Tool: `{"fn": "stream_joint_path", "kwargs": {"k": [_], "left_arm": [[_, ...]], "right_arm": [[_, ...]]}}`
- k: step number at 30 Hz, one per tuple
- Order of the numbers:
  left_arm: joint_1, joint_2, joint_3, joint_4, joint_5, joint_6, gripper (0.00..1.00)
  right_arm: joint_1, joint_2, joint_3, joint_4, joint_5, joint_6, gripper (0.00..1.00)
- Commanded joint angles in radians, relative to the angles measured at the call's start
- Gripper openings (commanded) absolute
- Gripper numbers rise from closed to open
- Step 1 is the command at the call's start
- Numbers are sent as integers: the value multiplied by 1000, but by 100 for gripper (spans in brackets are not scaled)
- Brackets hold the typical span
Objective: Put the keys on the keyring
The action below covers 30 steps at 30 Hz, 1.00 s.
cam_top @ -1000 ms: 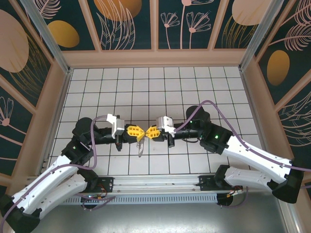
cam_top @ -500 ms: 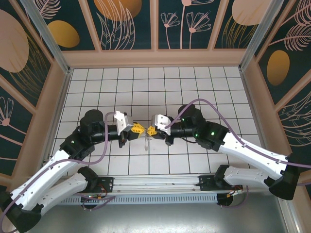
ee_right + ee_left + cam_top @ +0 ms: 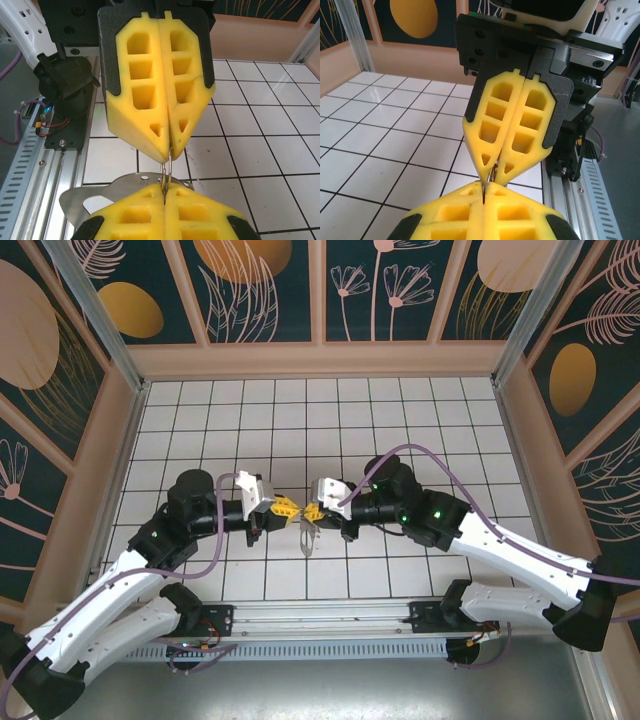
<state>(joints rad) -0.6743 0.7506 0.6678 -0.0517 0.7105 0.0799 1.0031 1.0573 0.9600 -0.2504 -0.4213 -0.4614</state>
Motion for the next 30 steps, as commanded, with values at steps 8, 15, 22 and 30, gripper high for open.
{"fn": "stream_joint_path", "kwargs": {"k": [8, 15, 22, 30], "left_arm": [[-1, -77, -116, 439, 70, -240, 0], [-1, -72, -161, 578, 88, -324, 0], [-2, -76, -172, 578, 89, -329, 0], [-2, -68, -165, 526, 86, -298, 0]], "right_arm": [[6, -90, -56, 155, -71, 62, 13], [-5, -104, -76, 208, -103, 94, 16], [-15, -97, -78, 246, -140, 102, 15], [-21, -71, -70, 258, -164, 104, 10]]}}
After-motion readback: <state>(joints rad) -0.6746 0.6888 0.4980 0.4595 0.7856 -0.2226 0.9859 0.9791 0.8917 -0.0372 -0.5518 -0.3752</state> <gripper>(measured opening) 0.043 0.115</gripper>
